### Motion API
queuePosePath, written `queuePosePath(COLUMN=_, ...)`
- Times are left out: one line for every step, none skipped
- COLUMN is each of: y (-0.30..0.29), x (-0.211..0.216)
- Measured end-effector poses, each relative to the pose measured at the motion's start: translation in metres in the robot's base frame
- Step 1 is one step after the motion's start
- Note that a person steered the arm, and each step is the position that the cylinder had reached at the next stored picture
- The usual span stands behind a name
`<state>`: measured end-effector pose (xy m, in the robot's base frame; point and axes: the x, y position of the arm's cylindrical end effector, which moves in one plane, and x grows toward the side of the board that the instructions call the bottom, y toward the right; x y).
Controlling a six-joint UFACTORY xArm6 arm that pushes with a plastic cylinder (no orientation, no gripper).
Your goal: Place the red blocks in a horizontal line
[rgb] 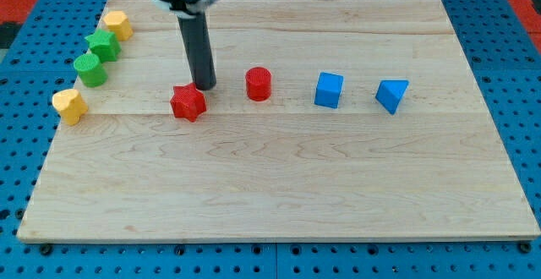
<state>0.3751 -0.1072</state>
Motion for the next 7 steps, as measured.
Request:
queuePosePath(y=-0.051, x=0.020)
queuePosePath(y=-0.008, x=0.067)
queuePosePath(y=0.044, x=0.060)
queuePosePath(y=0.041, x=0.025)
queuePosePath(y=0.111, x=0.054)
queuePosePath(y=0.135, x=0.100)
queuePosePath(y=0.141, x=0.103)
